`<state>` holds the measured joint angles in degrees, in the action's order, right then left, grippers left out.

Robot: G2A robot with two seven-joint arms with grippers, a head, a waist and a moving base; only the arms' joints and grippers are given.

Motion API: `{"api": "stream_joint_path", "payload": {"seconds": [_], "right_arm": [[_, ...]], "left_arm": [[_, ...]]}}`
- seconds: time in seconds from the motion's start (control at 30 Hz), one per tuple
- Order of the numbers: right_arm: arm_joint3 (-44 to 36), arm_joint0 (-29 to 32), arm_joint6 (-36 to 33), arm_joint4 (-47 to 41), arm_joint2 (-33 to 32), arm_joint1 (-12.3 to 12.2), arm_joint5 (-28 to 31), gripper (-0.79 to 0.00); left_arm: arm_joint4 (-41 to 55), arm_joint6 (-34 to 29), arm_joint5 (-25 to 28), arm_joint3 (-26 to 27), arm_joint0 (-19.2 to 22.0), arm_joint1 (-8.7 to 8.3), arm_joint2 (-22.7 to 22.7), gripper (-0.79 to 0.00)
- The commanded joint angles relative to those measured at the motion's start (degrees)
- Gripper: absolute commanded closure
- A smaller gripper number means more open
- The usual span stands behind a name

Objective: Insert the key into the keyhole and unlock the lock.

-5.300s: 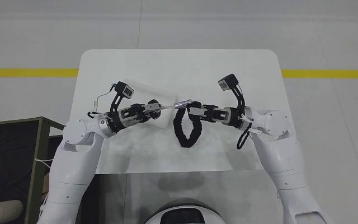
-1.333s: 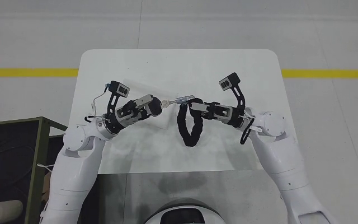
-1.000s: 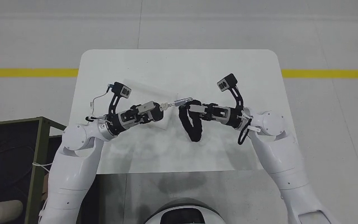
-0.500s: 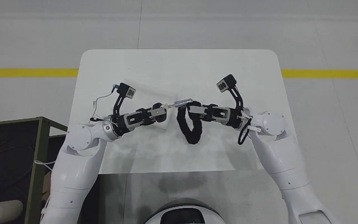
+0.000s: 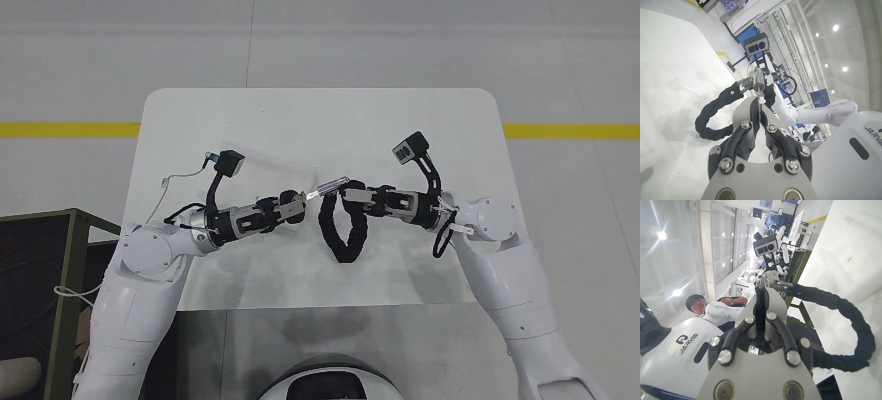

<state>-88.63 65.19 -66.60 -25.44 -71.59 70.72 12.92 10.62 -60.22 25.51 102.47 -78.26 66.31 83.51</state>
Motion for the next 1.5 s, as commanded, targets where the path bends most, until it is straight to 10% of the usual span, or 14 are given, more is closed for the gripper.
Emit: {"api": "stream_joint_path", "payload": {"seconds": [0.0, 0.3, 0.7, 0.77, 1.03, 1.27, 1.37, 1.47], "right_arm": [[0.0, 0.0, 0.0, 0.0, 0.0, 0.0, 0.0, 0.0], [-4.3, 3.9, 3.0, 1.2, -2.0, -0.5, -0.2, 0.0], [-5.7, 5.7, 4.7, 1.9, -4.6, -1.4, -0.3, 0.0], [-5.4, 5.8, 6.7, 3.9, -5.3, -1.5, -0.1, 0.0], [-1.3, 6.3, 21.0, 18.3, -7.1, -2.0, -3.7, 0.0], [9.1, 2.1, 20.2, 15.6, -2.5, -1.2, -8.3, -0.006], [12.3, 0.7, 20.1, 16.7, -1.2, -1.1, -9.9, -0.785], [13.7, -0.5, 19.8, 18.9, -0.7, -1.2, -11.7, -0.785]], "left_arm": [[0.0, 0.0, 0.0, 0.0, 0.0, 0.0, 0.0, 0.0], [-21.8, 4.9, 12.4, 6.1, -1.9, -0.26, 0.8, 0.0], [-56.3, 28.0, 20.1, 9.2, -3.3, 0.63, -2.2, 0.0], [-54.9, 31.8, 19.2, 8.3, -3.3, 0.84, -2.7, -0.785], [-32.7, 40.7, 15.3, 4.6, -6.3, 0.94, 1.5, -0.785], [-26.6, 37.7, 15.5, 4.3, -8.5, 0.45, 3.6, -0.785], [-26.6, 37.7, 15.5, 4.3, -8.5, 0.45, 3.6, -0.785], [-26.6, 37.7, 15.5, 4.3, -8.5, 0.45, 3.6, -0.785]]}}
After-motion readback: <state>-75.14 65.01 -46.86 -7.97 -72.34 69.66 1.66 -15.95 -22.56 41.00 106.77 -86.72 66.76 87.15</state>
